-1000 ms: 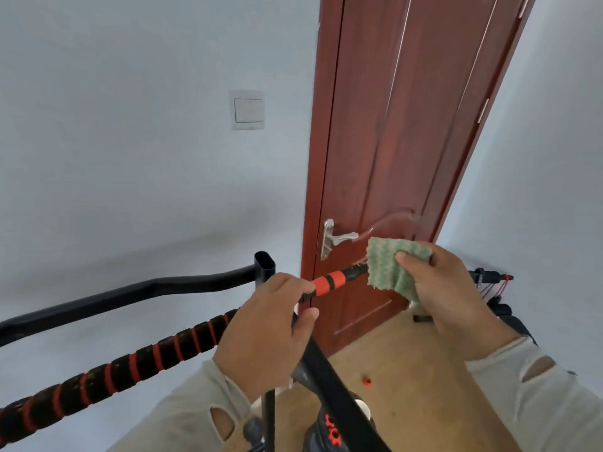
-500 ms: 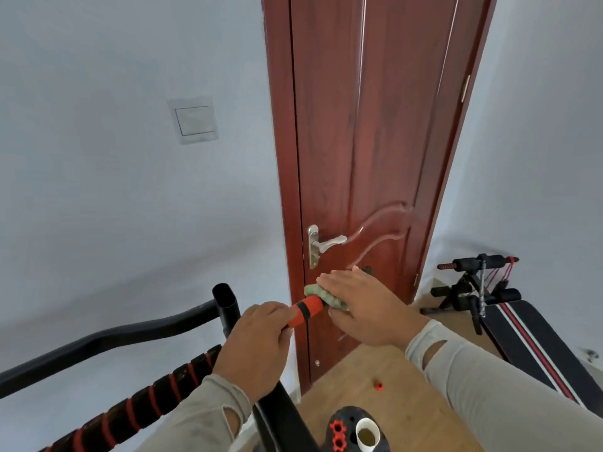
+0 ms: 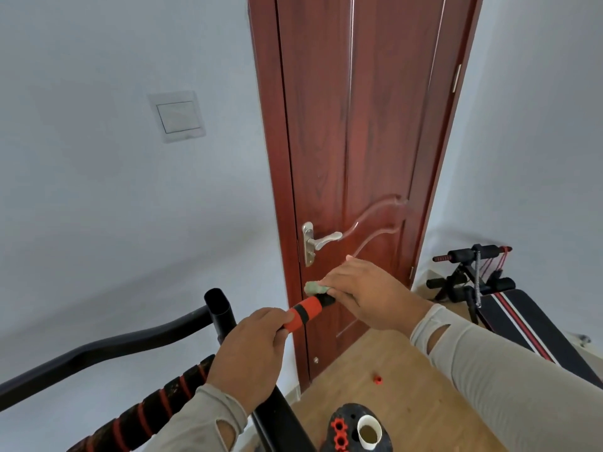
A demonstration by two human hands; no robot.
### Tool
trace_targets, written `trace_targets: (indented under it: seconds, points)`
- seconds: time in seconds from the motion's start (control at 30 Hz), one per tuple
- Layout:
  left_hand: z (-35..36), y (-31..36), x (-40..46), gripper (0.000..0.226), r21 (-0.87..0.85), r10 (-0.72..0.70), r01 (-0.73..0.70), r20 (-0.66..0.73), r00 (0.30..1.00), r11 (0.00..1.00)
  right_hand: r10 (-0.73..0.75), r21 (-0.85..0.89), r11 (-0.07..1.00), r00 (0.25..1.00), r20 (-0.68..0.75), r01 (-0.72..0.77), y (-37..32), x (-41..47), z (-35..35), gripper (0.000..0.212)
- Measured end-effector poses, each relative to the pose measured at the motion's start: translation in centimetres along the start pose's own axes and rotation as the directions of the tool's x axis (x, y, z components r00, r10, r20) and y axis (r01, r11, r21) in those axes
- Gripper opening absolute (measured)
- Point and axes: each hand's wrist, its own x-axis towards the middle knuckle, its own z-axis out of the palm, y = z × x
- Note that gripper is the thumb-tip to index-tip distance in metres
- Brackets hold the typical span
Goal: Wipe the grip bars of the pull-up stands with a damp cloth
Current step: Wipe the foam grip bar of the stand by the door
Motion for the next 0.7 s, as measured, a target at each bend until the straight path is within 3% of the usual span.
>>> trace_targets:
  seconds: [0.1, 0.27, 0.37, 0.43, 0.57, 0.63, 0.7]
  points:
    - [-0.1, -0.1, 0.0, 0.024, -0.012, 0.005, -0.005, -0.011, 1.0, 1.0, -0.004, -0.134, 0.991, 1.0, -0.007, 0.003, 2.7, -0.2, -1.2, 0.024]
    - [-0.1, 0.1, 0.0, 0.024, -0.006, 0.017, -0.017, -0.011, 1.0, 1.0, 0.284, -0.085, 0.957, 0.957, 0.064, -0.278, 4.7, 0.3, -2.2, 0.03]
    - [-0.1, 0.0, 0.0, 0.024, -0.006, 0.009, -0.009, -0.018, 1.0, 1.0, 0.181, -0.123, 0.977, 0.983, 0.031, -0.176, 0.8, 1.2, -0.4, 0.033]
    - [0.0, 0.0, 0.0, 0.025, -0.013, 0.003, -0.003, -0.019, 1.0, 1.0, 0.147, -0.05, 0.988, 0.988, 0.041, -0.145, -1.5, 1.6, 0.7, 0.033]
    - [-0.1, 0.0, 0.0, 0.027, -0.022, -0.007, 0.006, -0.02, 1.0, 1.0, 0.088, -0.076, 0.994, 0.995, 0.055, -0.083, -0.3, 0.8, -0.3, 0.023]
    - [-0.1, 0.0, -0.1, 0.026, -0.018, 0.005, -0.005, -0.019, 1.0, 1.0, 0.152, -0.183, 0.974, 0.982, 0.111, -0.13, 2.2, 0.3, -2.3, 0.022]
    - [0.0, 0.0, -0.1, 0.024, -0.009, 0.017, -0.017, -0.02, 1.0, 1.0, 0.329, -0.263, 0.923, 0.931, 0.16, -0.281, 4.2, 0.2, -4.1, 0.031]
